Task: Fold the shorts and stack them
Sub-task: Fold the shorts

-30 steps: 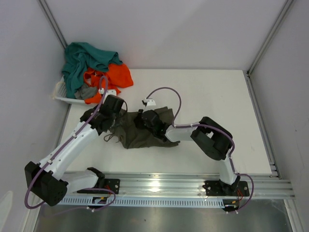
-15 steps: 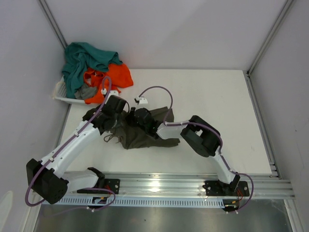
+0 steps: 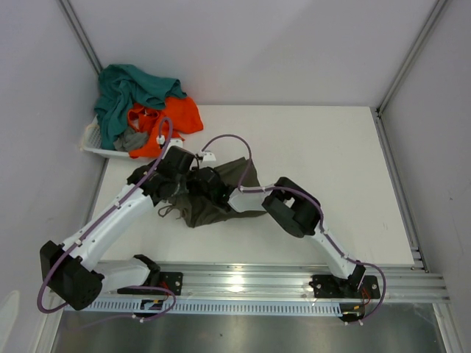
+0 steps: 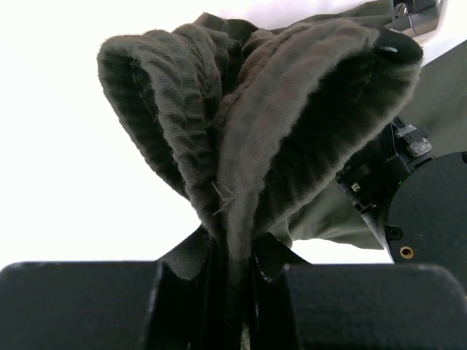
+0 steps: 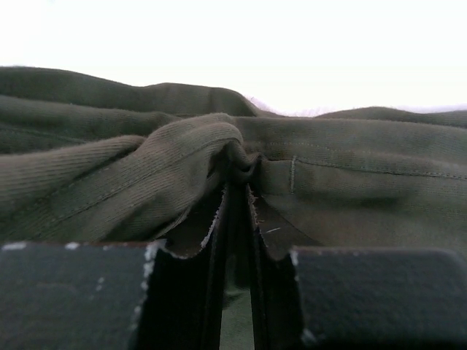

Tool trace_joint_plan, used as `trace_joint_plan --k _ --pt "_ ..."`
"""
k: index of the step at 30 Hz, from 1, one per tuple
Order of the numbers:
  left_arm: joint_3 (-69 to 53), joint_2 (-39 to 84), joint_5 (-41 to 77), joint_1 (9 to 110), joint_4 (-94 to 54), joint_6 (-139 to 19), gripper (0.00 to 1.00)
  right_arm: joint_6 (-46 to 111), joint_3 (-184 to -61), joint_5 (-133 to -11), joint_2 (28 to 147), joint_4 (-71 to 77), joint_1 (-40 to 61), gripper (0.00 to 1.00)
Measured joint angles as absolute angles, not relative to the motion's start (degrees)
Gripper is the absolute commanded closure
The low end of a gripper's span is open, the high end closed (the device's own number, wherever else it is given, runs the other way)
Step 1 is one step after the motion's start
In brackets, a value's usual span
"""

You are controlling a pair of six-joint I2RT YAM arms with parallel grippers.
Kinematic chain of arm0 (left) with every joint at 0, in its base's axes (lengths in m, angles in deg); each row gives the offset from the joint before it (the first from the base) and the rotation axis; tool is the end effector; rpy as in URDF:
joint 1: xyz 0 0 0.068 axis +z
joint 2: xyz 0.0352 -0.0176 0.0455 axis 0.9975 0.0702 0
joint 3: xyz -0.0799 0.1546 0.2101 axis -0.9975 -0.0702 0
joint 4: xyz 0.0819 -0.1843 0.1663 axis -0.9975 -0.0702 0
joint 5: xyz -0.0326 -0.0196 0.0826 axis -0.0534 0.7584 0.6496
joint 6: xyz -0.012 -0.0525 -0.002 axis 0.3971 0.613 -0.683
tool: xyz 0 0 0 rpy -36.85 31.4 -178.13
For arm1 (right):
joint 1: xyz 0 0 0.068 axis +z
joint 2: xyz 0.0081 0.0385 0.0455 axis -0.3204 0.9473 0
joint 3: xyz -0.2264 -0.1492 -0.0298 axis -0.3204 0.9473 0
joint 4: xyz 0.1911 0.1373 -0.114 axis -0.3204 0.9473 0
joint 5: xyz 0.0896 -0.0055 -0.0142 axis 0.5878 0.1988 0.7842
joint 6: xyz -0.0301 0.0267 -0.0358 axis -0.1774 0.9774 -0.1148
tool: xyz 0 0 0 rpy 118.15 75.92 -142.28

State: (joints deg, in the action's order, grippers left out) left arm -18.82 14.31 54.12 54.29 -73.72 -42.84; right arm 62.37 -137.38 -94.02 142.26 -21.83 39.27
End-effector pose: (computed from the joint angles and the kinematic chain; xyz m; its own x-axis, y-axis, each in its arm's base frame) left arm 0.1990 -0.1033 0.3035 -0.7471 -0.0393 -0.6636 -0.1291 0.9878 0.0867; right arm 0.2859 0.4399 0.1253 -0.5725 0.1818 -0.7995 -0.4387 0.7558 0.4861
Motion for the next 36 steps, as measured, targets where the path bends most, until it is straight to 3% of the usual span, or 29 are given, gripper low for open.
trace_joint_plan --k 13,20,28,36 --pt "-18.82 15.27 54.45 54.23 -73.75 -42.82 1.0 57.71 -134.52 -92.57 131.82 -18.55 35.81 0.82" --pt "-18.49 16.19 55.02 54.23 -74.12 -42.82 1.0 57.64 -123.04 -90.69 121.85 -18.09 29.61 0.8" --pt "-16.63 16.72 55.11 53.46 -75.52 -42.82 1.0 57.3 -106.21 -87.65 106.03 -16.95 23.62 0.57" --pt "-11.6 22.62 57.07 51.34 -77.88 -42.69 1.0 57.19 -97.56 -83.07 105.54 -15.23 17.69 0.46"
